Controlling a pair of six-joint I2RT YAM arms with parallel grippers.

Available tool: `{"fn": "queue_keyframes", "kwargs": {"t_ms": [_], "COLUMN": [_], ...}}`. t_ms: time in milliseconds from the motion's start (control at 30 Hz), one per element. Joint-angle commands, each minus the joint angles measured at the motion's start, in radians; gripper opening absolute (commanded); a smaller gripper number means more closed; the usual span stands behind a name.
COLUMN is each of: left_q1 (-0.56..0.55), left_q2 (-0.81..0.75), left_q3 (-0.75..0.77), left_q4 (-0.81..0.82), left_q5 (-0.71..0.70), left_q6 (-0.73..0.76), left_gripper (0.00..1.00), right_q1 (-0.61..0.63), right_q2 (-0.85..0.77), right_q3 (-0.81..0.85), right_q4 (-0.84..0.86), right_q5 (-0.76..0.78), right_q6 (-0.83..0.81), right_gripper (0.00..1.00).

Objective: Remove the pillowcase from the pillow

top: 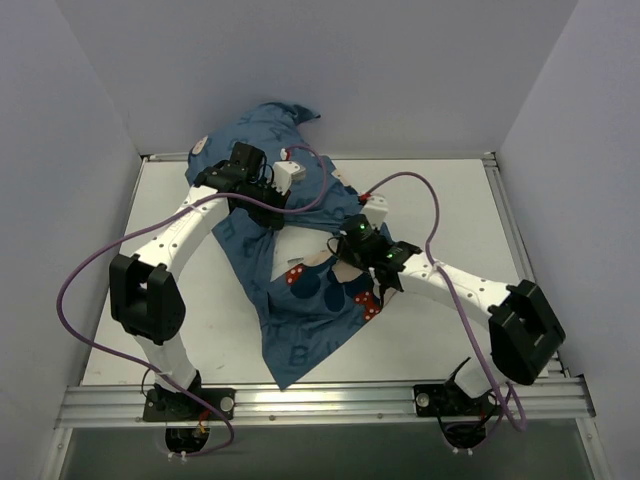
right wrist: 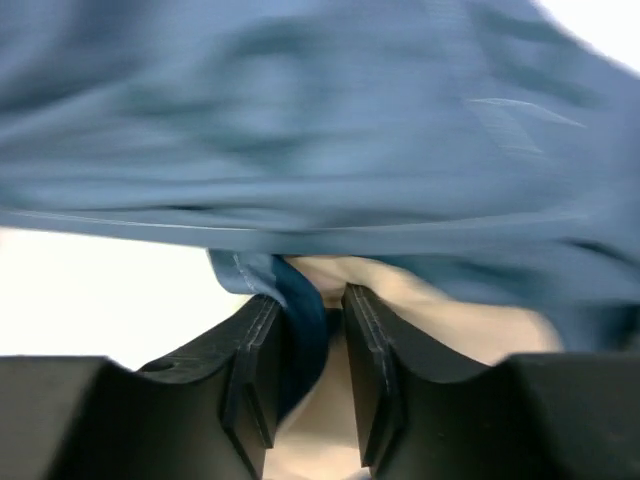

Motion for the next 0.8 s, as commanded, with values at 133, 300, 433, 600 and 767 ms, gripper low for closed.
{"fn": "queue_keyframes", "kwargs": {"t_ms": [133, 300, 433, 600, 767], "left_q1": [0.092, 0.097, 0.094, 0.001, -0.124], "left_q2": [-0.069, -0.075, -0.069, -0.058, -0.084], "left_q3": [-0.075, -0.075, -0.075, 0.038, 0.201], "left_q4": [0.161, 0.161, 0.143, -0.108, -0.195], "left_q5": [-0.131, -0.145, -0.105, 0.091, 0.158], "left_q6": [0.072, 0.086, 0.097, 0.279, 0.37], "left_gripper": [0.02, 0.02, 0.02, 0.88, 0.94], "right_q1": [-0.218, -0.367, -0.399, -0.393, -0.396], "right_q2": [-0.202, -0.2, -0.124, -0.096, -0.131], "right_q3": [-0.27, -0.399, -0.409, -0.372, -0.361], "right_q4": [-0.057, 0.043, 0.224, 0.308, 0.337], "right_q5": [-0.029, -0.168, -0.319, -0.427, -0.517], "right_q6": [0.008, -0.014, -0.034, -0.035, -0.072], "right_gripper": [0.31, 0.21, 0.0, 0.0, 0.0]}}
